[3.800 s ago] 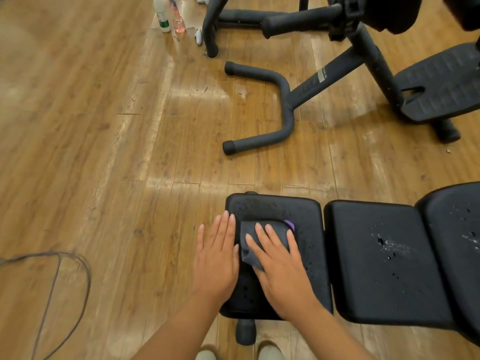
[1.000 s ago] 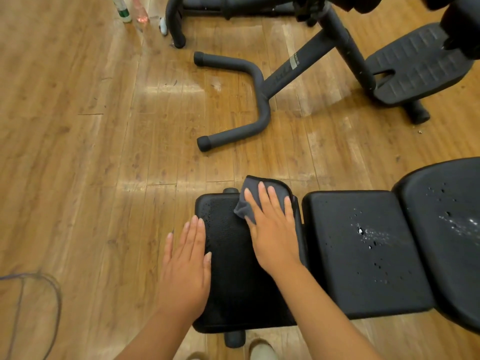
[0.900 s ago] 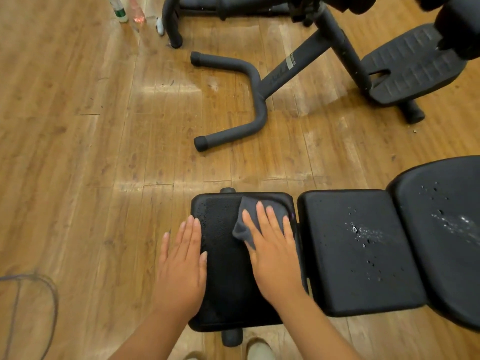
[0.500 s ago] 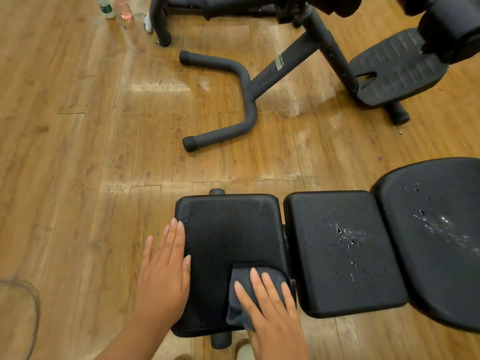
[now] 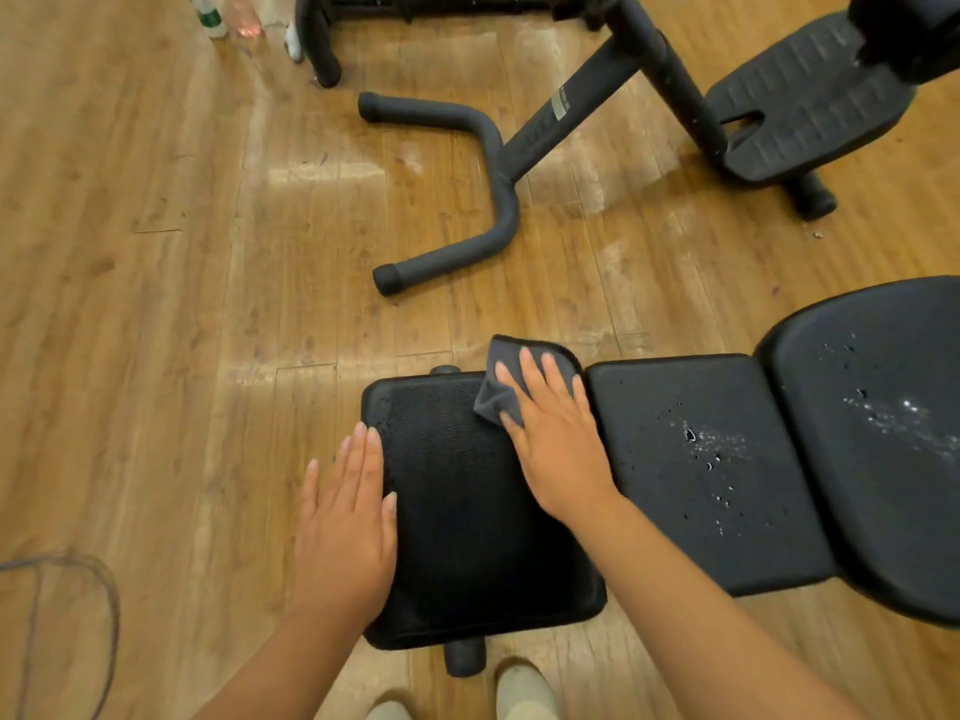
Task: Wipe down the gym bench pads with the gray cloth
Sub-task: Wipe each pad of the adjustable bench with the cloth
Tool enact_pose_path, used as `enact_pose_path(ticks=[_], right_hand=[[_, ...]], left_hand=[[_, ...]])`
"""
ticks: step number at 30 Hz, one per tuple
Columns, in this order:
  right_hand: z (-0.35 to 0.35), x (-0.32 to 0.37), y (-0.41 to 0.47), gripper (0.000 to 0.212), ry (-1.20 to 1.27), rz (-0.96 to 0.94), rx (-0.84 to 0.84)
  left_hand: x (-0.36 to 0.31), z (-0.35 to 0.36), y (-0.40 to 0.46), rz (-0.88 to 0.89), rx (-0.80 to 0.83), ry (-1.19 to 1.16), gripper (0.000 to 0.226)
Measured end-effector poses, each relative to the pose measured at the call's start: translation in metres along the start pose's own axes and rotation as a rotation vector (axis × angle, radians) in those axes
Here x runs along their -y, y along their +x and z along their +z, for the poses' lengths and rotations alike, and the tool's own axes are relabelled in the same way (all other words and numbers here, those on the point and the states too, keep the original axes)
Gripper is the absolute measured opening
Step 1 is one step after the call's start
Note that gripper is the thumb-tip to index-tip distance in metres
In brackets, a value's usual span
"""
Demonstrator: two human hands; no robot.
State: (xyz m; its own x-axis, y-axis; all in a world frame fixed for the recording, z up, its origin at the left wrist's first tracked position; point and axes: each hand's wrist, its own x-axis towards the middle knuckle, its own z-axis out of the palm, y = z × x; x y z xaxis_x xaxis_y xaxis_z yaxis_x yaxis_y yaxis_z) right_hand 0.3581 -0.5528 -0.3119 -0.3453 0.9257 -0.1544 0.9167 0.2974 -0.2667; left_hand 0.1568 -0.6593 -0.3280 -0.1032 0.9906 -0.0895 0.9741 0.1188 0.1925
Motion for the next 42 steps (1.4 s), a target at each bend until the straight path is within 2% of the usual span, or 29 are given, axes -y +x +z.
enact_pose_path(ticks=[2, 5, 8, 10, 12, 13, 16, 19, 21, 24, 27, 31, 33, 37, 40, 42], right_hand=[[0.014, -0.005, -0.042, 0.056, 0.001, -0.012, -0.039], [0.042, -0.007, -0.128, 0.074, -0.024, -0.065, -0.039], [0.056, -0.006, -0.174, 0.052, -0.067, -0.134, -0.065], [0.054, -0.004, -0.165, 0.057, -0.032, -0.099, -0.049], [0.042, -0.001, -0.137, 0.077, 0.03, -0.058, -0.02], [0.037, -0.001, -0.119, 0.08, 0.049, -0.033, -0.026], [0.022, -0.004, -0.045, 0.059, 0.135, 0.054, -0.127], [0.003, -0.008, 0.028, 0.051, 0.132, 0.097, -0.086], [-0.002, -0.012, 0.046, 0.049, 0.124, 0.09, -0.032], [-0.006, -0.012, 0.039, 0.048, 0.262, 0.124, -0.002], [-0.005, -0.007, 0.015, 0.05, 0.428, 0.129, -0.076], [0.017, -0.008, -0.049, 0.063, 0.563, 0.094, -0.064], [0.037, -0.01, -0.09, 0.071, 0.449, 0.067, -0.113], [0.06, -0.007, -0.15, 0.048, 0.208, -0.023, -0.157], [0.063, 0.001, -0.152, 0.044, 0.174, 0.049, -0.207], [0.058, 0.008, -0.131, 0.049, 0.229, 0.163, -0.221]], left_hand=[[-0.001, -0.001, 0.0, 0.005, 0.005, -0.002, 0.057], [0.001, -0.001, 0.001, 0.015, 0.005, -0.01, 0.057], [0.002, 0.002, 0.0, 0.014, 0.012, -0.002, 0.057], [0.003, 0.003, 0.001, 0.007, 0.02, -0.004, 0.057], [0.003, 0.003, 0.001, 0.014, 0.017, -0.017, 0.057], [0.003, 0.003, 0.002, 0.017, 0.01, -0.025, 0.057], [0.003, 0.003, 0.001, 0.02, 0.006, -0.046, 0.057], [0.002, 0.002, 0.002, 0.004, 0.007, -0.059, 0.058], [0.002, 0.002, 0.001, 0.001, 0.014, -0.048, 0.058], [0.003, 0.002, 0.001, 0.0, 0.014, -0.043, 0.057], [0.002, 0.001, 0.001, 0.0, 0.015, -0.053, 0.057], [0.002, 0.002, 0.0, 0.01, 0.015, -0.04, 0.059], [0.003, 0.004, 0.0, 0.01, 0.011, -0.037, 0.059], [0.003, 0.005, 0.001, 0.013, -0.001, -0.041, 0.059], [0.003, 0.005, 0.001, 0.017, -0.008, -0.046, 0.059], [0.003, 0.005, 0.001, 0.019, -0.007, -0.037, 0.059]])
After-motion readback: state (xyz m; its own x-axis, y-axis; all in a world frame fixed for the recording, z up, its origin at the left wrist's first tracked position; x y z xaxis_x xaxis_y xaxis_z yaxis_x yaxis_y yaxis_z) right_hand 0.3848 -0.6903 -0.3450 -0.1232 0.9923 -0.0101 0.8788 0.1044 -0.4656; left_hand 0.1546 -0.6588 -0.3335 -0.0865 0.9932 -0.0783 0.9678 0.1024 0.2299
